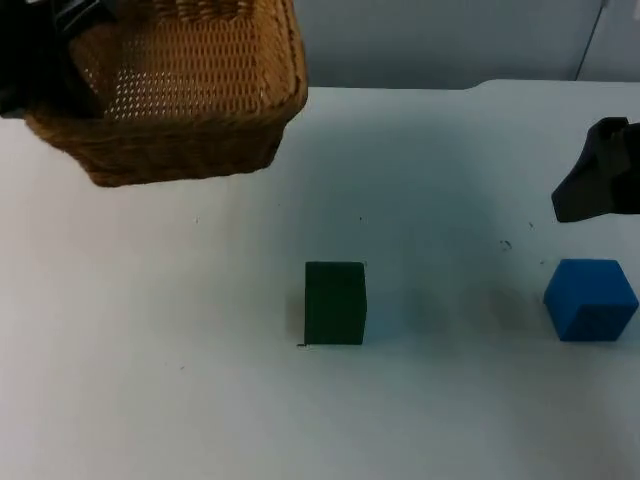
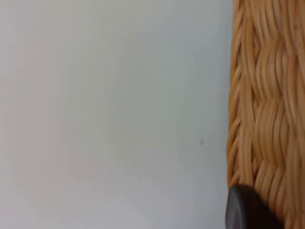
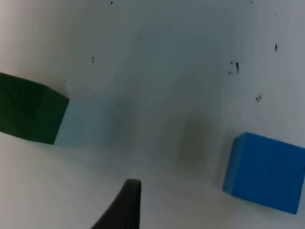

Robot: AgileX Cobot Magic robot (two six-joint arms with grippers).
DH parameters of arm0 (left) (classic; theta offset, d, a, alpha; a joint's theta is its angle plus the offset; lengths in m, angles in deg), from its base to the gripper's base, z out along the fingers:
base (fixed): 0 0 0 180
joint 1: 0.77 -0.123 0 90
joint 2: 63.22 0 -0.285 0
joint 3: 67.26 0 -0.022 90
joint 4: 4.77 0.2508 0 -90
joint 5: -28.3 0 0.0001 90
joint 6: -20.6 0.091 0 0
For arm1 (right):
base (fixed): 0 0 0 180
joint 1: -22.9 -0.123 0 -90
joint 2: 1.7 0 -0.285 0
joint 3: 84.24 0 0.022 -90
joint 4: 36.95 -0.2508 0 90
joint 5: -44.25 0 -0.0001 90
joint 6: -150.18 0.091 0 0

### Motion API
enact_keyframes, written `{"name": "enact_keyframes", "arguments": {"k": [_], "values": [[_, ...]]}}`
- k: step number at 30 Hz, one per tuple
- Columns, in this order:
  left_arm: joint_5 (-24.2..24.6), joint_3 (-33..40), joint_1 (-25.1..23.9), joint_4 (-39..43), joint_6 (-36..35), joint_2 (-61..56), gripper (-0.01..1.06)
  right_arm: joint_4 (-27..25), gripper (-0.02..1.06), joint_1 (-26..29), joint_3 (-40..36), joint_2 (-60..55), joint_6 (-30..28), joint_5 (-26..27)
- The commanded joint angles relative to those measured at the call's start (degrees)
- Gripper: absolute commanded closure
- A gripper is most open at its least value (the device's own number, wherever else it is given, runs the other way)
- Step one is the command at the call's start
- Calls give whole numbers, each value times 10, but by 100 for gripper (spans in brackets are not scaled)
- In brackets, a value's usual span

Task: Pick up the basket with the left hand and place the blue cube into the basket with the right hand.

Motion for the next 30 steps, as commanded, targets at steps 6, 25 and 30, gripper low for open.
{"name": "enact_keyframes", "arguments": {"k": [6, 25, 30], "values": [[-32, 126, -24, -14, 53, -64, 105, -2, 4, -2, 5, -2, 23, 12], [-82, 268, -62, -51, 136, -139, 105, -2, 4, -2, 5, -9, 62, 26], [-67, 269, -62, -98, 189, -163, 105, -3, 4, -2, 5, -44, 69, 35]]}}
